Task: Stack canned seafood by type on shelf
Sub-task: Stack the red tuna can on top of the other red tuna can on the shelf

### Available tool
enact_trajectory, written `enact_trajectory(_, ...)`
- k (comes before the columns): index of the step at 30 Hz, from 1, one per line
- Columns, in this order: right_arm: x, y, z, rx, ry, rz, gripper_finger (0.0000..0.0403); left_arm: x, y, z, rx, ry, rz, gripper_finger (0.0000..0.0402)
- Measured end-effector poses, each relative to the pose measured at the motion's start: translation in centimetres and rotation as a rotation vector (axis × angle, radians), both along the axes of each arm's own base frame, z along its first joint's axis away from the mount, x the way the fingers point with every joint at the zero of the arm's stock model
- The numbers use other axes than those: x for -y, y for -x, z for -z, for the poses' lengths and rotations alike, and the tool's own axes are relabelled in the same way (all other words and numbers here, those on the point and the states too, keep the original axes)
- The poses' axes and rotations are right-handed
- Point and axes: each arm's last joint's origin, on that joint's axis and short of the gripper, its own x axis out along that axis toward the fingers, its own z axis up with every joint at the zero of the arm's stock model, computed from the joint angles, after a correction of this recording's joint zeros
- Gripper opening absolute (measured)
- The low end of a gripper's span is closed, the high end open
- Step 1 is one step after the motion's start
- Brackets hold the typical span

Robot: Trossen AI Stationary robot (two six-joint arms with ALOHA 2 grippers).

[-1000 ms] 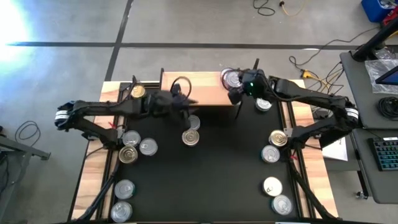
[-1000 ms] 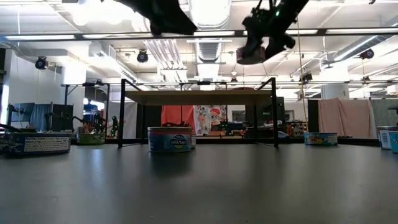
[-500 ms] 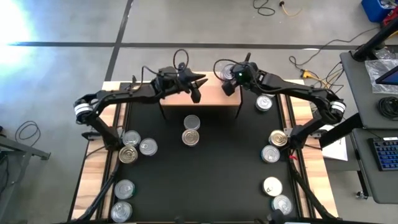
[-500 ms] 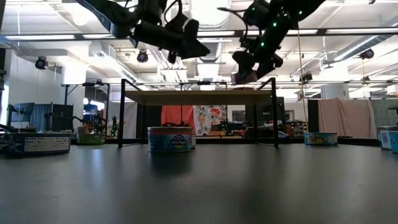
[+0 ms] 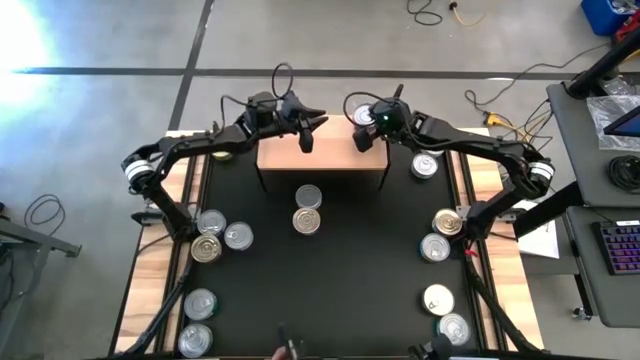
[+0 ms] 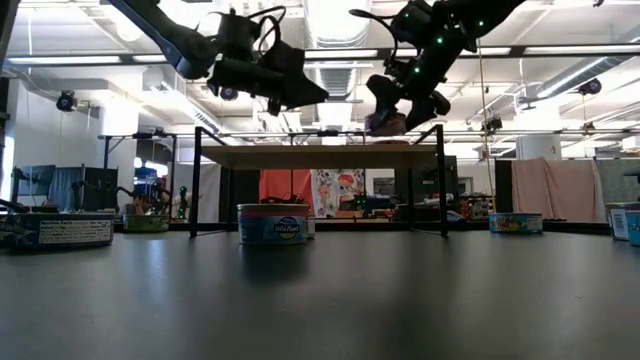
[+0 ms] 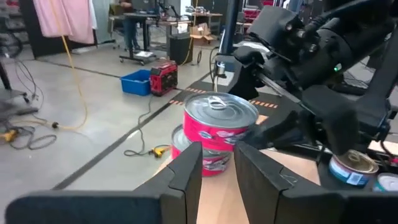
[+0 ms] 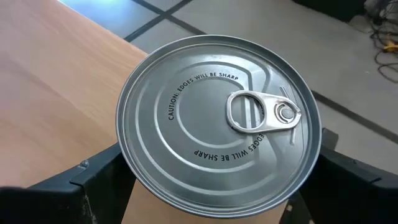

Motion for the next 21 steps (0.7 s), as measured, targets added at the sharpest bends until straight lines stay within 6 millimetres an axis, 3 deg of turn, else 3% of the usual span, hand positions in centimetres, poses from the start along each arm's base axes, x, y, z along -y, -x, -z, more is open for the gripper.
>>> enact_trajectory(6, 0.4, 0.3, 0.2, 0.019, -0.024, 0.046, 0.0364, -1.6, -1.0, -1.6, -0.128, 0.050, 0.109, 0.0130)
enact_trajectory(11, 1.4, 1.0, 0.2, 0.010, -0.018, 0.076, 0.0364, -4.1, -4.1, -1.6, -0.195, 0.018, 0.136, 0.0164)
enact_trajectory(21, 1.7, 1.1, 0.3, -0.029, -0.003, 0.018, 0.0364, -7.9, -8.8, -3.8, -0.107, -0.060, 0.307, 0.0139)
